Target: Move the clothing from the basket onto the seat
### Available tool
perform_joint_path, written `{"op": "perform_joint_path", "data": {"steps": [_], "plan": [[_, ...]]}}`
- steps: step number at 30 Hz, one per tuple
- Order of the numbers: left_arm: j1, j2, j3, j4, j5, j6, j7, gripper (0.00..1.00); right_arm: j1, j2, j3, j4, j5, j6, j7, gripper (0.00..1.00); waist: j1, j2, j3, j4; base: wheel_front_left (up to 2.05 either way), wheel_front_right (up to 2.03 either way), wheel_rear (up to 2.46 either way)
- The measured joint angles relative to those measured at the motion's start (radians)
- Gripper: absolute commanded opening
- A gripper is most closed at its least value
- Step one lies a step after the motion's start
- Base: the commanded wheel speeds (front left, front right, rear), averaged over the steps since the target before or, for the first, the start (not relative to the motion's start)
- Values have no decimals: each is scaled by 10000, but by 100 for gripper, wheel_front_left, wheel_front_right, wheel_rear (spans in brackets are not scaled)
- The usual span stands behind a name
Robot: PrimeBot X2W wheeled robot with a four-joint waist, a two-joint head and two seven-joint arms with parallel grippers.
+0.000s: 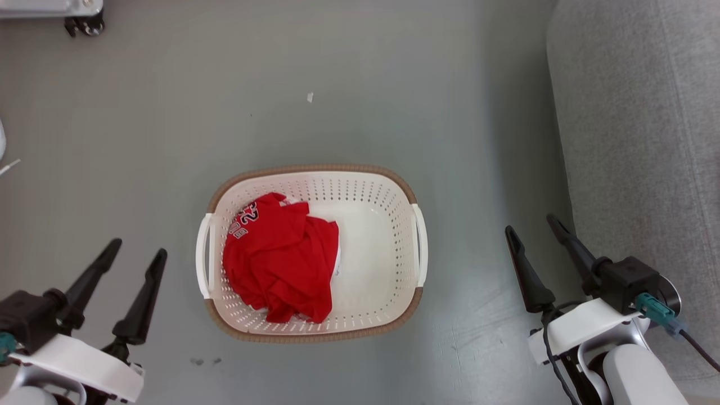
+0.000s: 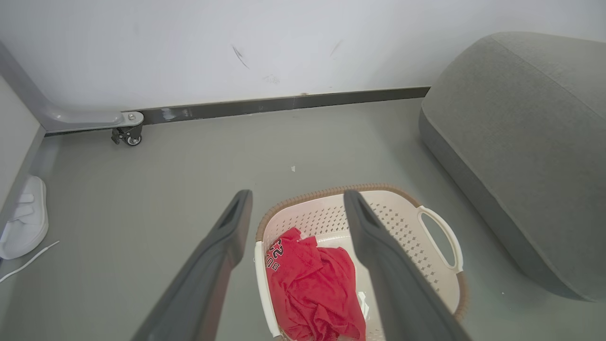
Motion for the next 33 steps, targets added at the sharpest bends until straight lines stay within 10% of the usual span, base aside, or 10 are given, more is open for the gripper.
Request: {"op": "perform_joint_path", "data": {"steps": [33], "plan": [[-1452, 1156, 309, -1185, 357, -351, 512, 100, -1422, -31, 159, -247, 573, 0, 0, 100, 0, 0, 2587, -139, 0, 0, 0]]}}
